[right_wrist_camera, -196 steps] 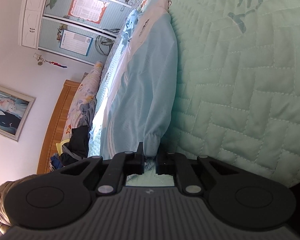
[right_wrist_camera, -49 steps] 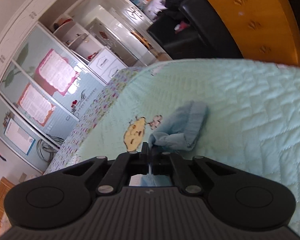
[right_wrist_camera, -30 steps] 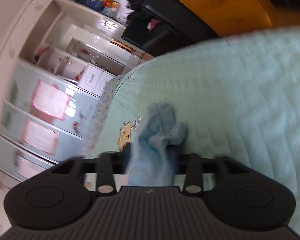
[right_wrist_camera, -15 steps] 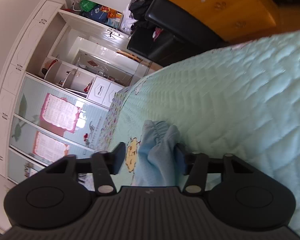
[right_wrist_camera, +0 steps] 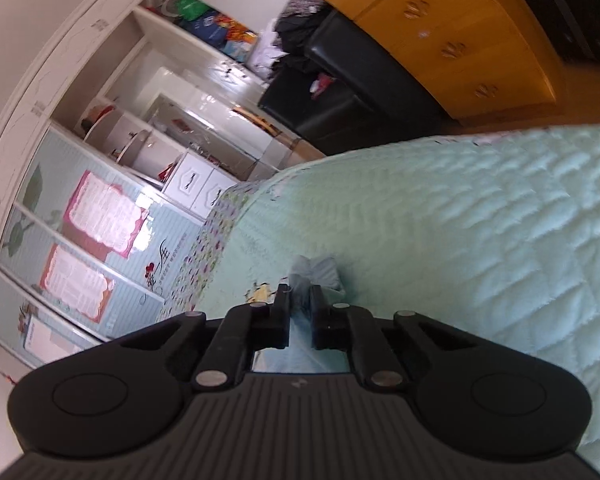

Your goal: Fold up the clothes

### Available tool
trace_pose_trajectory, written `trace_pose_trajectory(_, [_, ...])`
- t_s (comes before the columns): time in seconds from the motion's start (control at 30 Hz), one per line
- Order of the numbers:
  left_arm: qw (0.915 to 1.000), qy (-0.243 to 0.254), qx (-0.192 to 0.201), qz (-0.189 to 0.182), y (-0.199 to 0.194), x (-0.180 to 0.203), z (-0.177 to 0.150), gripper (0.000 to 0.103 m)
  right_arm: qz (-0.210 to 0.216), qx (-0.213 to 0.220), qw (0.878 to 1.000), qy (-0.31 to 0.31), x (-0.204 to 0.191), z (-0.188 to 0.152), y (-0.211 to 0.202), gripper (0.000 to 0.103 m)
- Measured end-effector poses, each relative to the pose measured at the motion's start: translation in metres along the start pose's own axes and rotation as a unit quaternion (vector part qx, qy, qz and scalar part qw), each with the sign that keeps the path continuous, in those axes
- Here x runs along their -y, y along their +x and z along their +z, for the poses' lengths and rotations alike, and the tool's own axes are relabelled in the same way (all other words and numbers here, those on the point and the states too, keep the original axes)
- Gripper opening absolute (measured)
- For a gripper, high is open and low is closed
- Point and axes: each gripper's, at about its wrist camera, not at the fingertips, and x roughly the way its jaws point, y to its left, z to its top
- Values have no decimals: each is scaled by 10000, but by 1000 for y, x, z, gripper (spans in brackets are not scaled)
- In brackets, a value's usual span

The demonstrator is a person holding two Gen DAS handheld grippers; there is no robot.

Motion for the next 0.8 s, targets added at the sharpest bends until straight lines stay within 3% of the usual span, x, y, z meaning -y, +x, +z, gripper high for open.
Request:
trace_pose_trajectory(0.43, [9998, -145, 84, -124, -2, -5, 0, 102, 463, -251, 9943, -928, -93, -19, 0, 10])
trace_pose_trajectory(0.6, [9994, -239, 137, -205, -4, -8, -1, 102, 803, -568, 9836, -1511, -148, -53, 3, 10])
trace_pose_trajectory(0.8, [9983, -401, 229, -348, -6, -13, -2, 102, 1480, -1129, 9634, -1928, -229, -123, 7, 10])
